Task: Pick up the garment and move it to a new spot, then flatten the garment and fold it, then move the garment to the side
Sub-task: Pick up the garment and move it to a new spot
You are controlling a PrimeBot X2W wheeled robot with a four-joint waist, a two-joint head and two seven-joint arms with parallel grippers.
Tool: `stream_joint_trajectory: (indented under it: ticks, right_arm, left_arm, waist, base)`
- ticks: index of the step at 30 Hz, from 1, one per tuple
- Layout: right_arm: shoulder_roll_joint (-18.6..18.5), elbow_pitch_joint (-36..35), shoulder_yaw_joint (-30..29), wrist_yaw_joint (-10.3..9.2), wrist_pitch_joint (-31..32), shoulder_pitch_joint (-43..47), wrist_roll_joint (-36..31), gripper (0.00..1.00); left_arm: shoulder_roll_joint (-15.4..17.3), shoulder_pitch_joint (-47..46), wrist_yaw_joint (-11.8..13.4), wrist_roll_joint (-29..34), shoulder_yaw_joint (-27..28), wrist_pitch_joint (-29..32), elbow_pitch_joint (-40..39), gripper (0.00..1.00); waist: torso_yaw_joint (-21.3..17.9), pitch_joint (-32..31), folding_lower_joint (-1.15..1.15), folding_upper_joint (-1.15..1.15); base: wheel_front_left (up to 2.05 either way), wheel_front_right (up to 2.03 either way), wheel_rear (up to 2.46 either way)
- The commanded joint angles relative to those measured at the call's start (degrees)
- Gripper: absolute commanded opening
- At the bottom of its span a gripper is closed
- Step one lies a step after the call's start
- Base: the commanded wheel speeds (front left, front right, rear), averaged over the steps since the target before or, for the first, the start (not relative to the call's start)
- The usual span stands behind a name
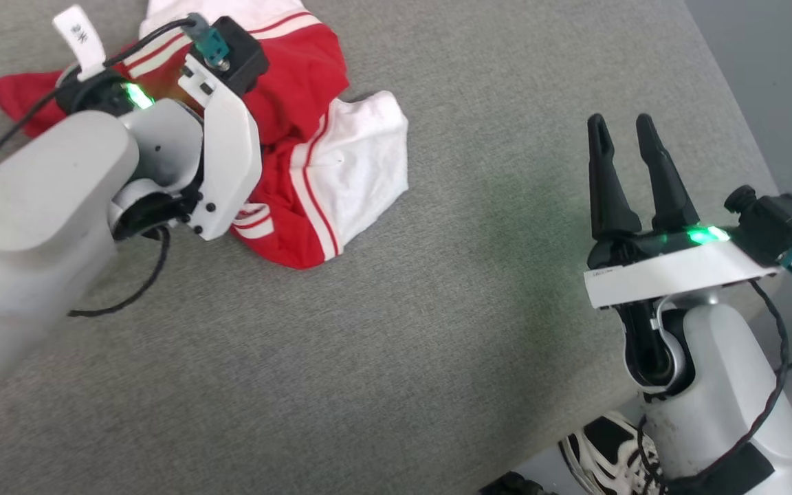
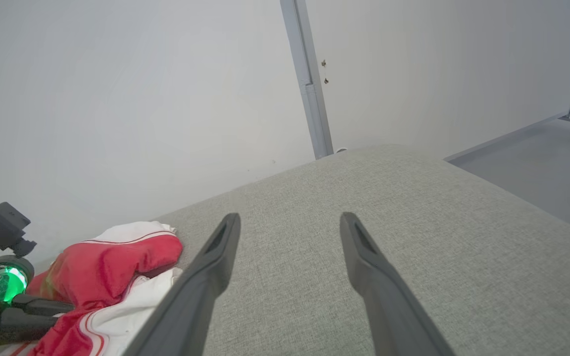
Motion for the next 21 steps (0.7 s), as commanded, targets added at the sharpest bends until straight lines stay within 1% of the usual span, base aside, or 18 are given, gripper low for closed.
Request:
stream_joint_trajectory:
  ticks: [1, 3, 8, 10, 11, 12, 13, 14, 21]
  right_arm:
    - [0.1, -0.4, 0.5, 0.01, -0.3, -0.9, 0.7, 1.0]
    - [0.1, -0.5, 0.9, 0.01, -0.3, -1.0, 1.3, 1.0]
    - [0.1, -0.4, 0.9, 0.01, -0.3, -0.7, 1.6, 1.0]
    - [0.1, -0.1, 0.6, 0.01, -0.3, -0.5, 1.1, 1.0]
    - [0.1, 0.0, 0.6, 0.01, -0.3, -0.6, 0.9, 1.0]
    - [0.1, 0.0, 0.5, 0.01, -0.3, -0.7, 0.5, 1.0]
    - [0.1, 0.1, 0.4, 0.01, -0.3, -0.9, 0.1, 1.0]
    - [0.1, 0.1, 0.4, 0.01, -0.3, -1.0, -0.4, 1.0]
    - [0.1, 1.2, -0.7, 0.01, -0.3, -1.3, -4.8, 1.0]
  left_arm:
    - [3.3, 5.4, 1.2, 2.7, -4.1, 4.4, 4.4, 0.0]
    - [4.0, 6.2, 1.3, 2.7, -4.6, 6.2, 4.9, 0.0]
    - [4.5, 7.0, 1.5, 4.0, -5.2, 7.4, 4.6, 0.0]
    - [4.2, 6.8, 1.5, 3.7, -5.2, 5.2, 4.6, 0.24]
    - [3.9, 6.4, 1.5, 3.3, -5.1, 4.4, 4.7, 0.39]
    - [3.5, 6.0, 1.5, 2.7, -5.0, 3.4, 4.7, 0.49]
    - [3.1, 5.5, 1.5, 1.9, -4.8, 2.3, 4.7, 0.79]
    - [2.6, 5.1, 1.5, 0.8, -4.6, 1.3, 4.7, 1.0]
    - [-0.3, 1.8, 1.1, -6.8, -1.2, -8.8, 1.7, 1.0]
  waist:
    - [-1.1, 1.3, 0.0, 0.0]
    - [-1.7, 1.9, 0.0, 0.0]
    - [-1.9, 2.7, 0.0, 0.0]
    - [-1.3, 2.4, 0.0, 0.0]
    - [-0.9, 2.1, 0.0, 0.0]
    - [-0.5, 1.8, 0.0, 0.0]
    - [0.0, 1.4, 0.0, 0.0]
    - [0.6, 0.9, 0.0, 0.0]
    - [5.9, -3.8, 0.0, 0.0]
  base:
    - [0.0, 0.0, 0.0]
    - [0.0, 0.0, 0.0]
    - [0.0, 0.0, 0.0]
    - [0.0, 0.0, 0.0]
    - [0.0, 0.0, 0.0]
    - [0.0, 0.0, 0.0]
    - [0.0, 0.0, 0.0]
    - [0.0, 0.0, 0.0]
    - [0.0, 0.0, 0.0]
